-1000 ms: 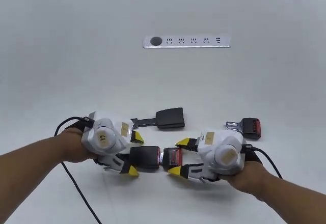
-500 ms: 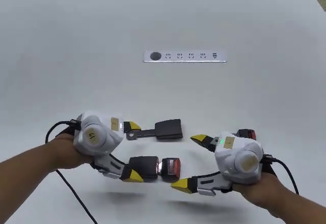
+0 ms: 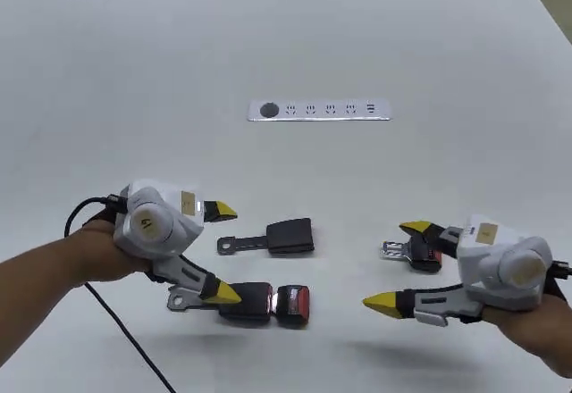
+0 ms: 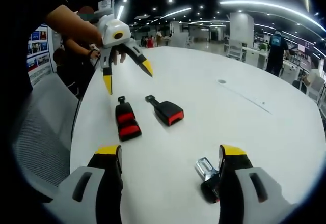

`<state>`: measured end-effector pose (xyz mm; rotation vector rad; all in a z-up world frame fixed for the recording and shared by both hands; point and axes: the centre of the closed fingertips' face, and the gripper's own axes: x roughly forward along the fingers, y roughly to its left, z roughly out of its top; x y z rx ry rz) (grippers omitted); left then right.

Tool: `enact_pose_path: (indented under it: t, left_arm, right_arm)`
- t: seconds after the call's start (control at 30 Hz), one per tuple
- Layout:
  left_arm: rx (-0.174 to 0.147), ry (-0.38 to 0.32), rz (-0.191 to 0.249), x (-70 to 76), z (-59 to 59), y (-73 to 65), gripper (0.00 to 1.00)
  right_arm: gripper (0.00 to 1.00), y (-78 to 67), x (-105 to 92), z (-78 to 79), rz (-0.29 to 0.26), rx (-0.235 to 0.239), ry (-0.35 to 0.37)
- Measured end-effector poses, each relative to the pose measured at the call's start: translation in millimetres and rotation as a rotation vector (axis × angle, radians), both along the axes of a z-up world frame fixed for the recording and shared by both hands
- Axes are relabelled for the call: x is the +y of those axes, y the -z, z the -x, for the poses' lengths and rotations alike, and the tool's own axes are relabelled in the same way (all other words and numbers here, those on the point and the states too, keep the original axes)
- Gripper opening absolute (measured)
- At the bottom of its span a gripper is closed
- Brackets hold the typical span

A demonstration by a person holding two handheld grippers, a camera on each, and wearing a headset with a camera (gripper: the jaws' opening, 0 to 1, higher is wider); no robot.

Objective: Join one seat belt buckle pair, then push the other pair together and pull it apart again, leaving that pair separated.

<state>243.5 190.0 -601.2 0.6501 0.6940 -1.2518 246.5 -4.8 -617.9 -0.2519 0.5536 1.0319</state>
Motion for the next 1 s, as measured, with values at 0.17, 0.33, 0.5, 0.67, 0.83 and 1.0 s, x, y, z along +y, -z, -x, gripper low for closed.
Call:
enact_pose_path:
  t: [0.17, 0.33, 0.5, 0.67, 0.83, 1.0]
  left_arm:
    - [-0.006, 0.003, -0.016, -4.6, -11.1, -2.3, 0.74]
    - [-0.002, 0.0, -0.013, -11.2, -23.6, 0.8, 0.73]
    - [0.01, 0.012, -0.018, -19.0, -34.8, 14.5, 0.73]
    - [0.04, 0.023, -0.017, -31.4, -43.6, 27.7, 0.72]
    - [0.067, 0.035, -0.024, -38.7, -46.6, 41.4, 0.72]
    - [0.102, 0.032, -0.023, -42.5, -47.8, 60.5, 0.7]
  right_arm:
    - [0.76, 3.0, -23.9, -13.8, 0.031, 0.002, 0.002]
    - [0.77, 12.1, -37.5, -23.0, 0.055, 0.027, -0.012]
    - [0.78, 26.6, -51.2, -30.1, 0.081, 0.084, -0.026]
    - [0.75, 36.2, -55.7, -31.7, 0.092, 0.113, -0.053]
    - [0.7, 54.9, -62.6, -36.9, 0.118, 0.138, -0.064]
    - [0.69, 64.8, -62.8, -37.9, 0.127, 0.154, -0.084]
